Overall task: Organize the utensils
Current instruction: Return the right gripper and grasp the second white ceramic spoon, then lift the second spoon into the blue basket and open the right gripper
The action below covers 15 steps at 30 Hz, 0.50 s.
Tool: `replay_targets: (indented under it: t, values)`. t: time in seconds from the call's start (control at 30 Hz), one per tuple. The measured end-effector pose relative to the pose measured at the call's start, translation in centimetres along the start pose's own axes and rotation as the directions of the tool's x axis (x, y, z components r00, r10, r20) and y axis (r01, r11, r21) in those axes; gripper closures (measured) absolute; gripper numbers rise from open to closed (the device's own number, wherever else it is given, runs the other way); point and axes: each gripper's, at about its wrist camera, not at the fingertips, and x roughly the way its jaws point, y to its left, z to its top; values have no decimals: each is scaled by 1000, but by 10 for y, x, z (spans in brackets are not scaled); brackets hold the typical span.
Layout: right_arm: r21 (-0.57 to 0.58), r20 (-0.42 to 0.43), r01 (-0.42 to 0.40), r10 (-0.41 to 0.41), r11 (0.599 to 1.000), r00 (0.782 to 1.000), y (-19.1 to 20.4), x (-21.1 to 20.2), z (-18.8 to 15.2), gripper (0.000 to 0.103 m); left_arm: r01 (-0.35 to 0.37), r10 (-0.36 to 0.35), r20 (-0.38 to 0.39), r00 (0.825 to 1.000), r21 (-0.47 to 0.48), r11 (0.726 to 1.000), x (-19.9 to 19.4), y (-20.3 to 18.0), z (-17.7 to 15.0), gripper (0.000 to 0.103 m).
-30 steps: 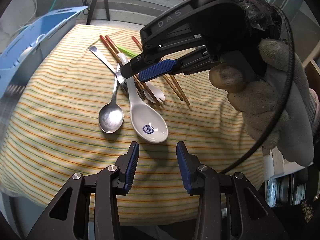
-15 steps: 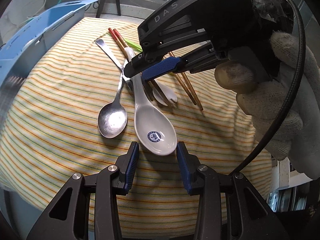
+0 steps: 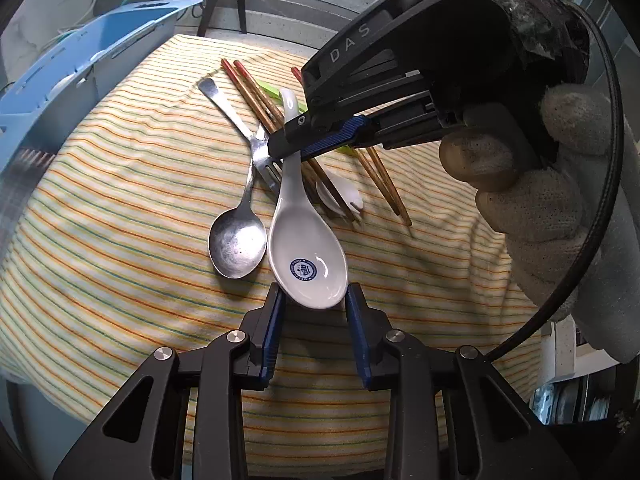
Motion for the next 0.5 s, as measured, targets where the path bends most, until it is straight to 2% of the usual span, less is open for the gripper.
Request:
replay_targets:
  t: [0.23,0.5]
  values:
    - [21,28,-36,36,999,999,3,-11,3,93,1,-1,23,1000,3,1000,-15,11,2,77]
    - [14,75,-52,50,999,996,28,-22,18,93,-5,3,62,998,31,999,-37,25,12,77]
